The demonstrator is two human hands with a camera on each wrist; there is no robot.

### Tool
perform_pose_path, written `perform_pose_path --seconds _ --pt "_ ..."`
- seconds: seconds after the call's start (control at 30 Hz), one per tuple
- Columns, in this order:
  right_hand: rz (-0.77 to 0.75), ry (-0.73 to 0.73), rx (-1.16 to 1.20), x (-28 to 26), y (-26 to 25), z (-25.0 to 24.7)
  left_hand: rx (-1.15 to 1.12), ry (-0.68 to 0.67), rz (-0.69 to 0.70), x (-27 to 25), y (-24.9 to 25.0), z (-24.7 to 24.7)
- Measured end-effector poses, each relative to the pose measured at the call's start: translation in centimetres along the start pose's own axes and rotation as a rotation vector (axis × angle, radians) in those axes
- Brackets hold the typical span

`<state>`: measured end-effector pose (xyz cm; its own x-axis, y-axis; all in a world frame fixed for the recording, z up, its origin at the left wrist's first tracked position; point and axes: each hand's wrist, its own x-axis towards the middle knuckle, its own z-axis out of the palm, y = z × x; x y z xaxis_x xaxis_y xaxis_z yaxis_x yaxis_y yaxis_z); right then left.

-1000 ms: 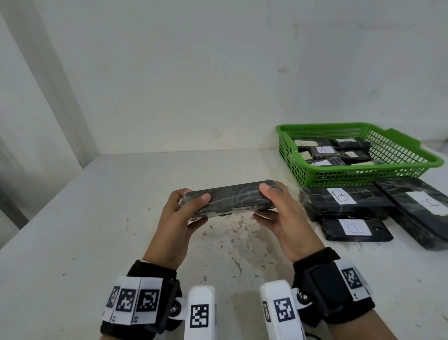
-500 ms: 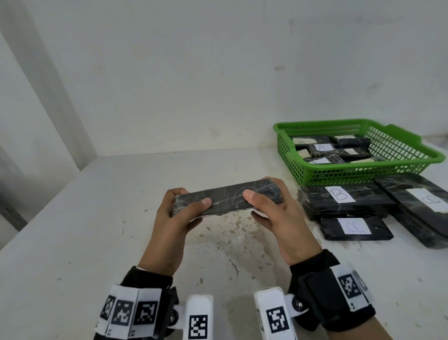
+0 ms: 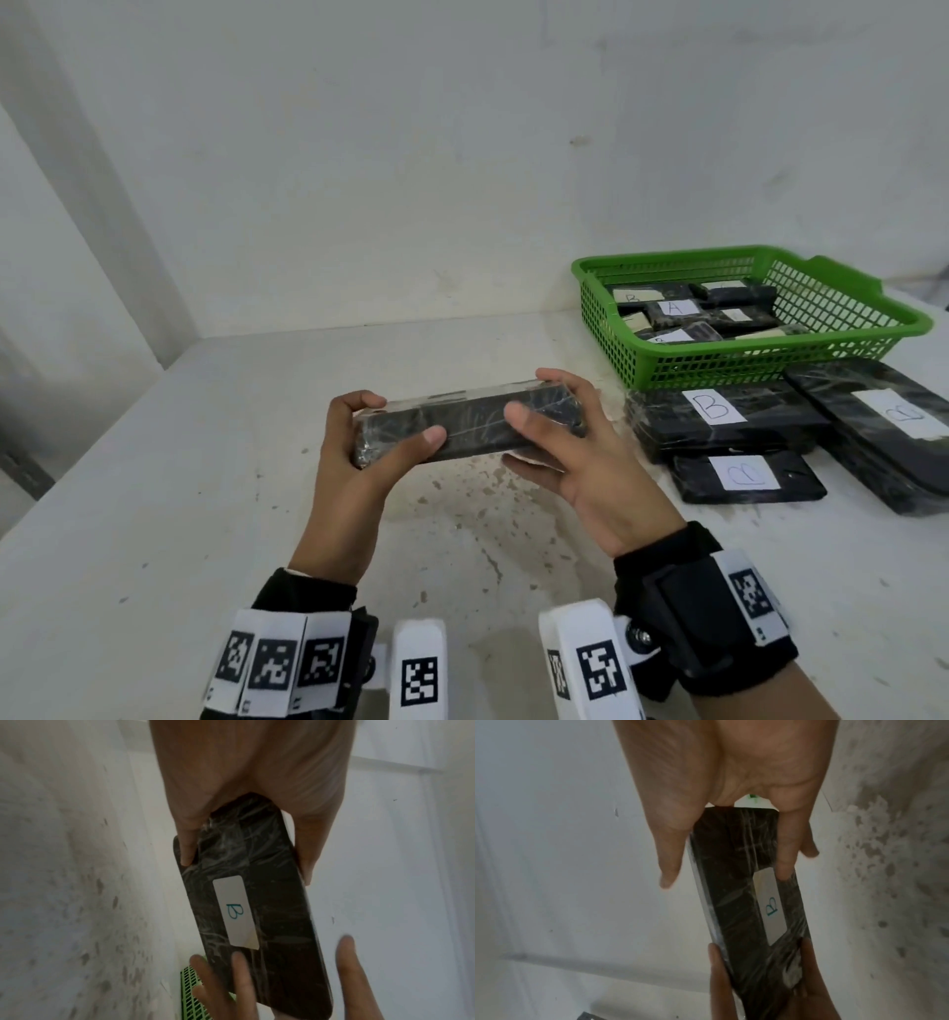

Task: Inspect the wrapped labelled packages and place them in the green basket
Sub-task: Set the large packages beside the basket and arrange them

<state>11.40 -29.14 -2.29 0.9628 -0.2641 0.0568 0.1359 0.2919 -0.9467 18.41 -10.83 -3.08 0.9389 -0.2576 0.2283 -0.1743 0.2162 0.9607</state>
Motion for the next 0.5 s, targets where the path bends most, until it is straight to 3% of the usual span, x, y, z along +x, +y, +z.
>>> perform_pose_path --seconds 0.17,0.37,0.5 --pt "0.007 0.014 0.138 0.14 -0.53 -0.40 0.007 0.016 0.021 0.27 0.04 -0.38" --pt "-0.054 0.024 0.152 0.27 -0.50 -0.82 -0.180 0.001 -0.152 0.74 0.16 -0.47" --pt "-0.008 0.061 0.135 0.56 -0.25 -0.86 -0.189 0.021 -0.175 0.70 0.12 -0.61"
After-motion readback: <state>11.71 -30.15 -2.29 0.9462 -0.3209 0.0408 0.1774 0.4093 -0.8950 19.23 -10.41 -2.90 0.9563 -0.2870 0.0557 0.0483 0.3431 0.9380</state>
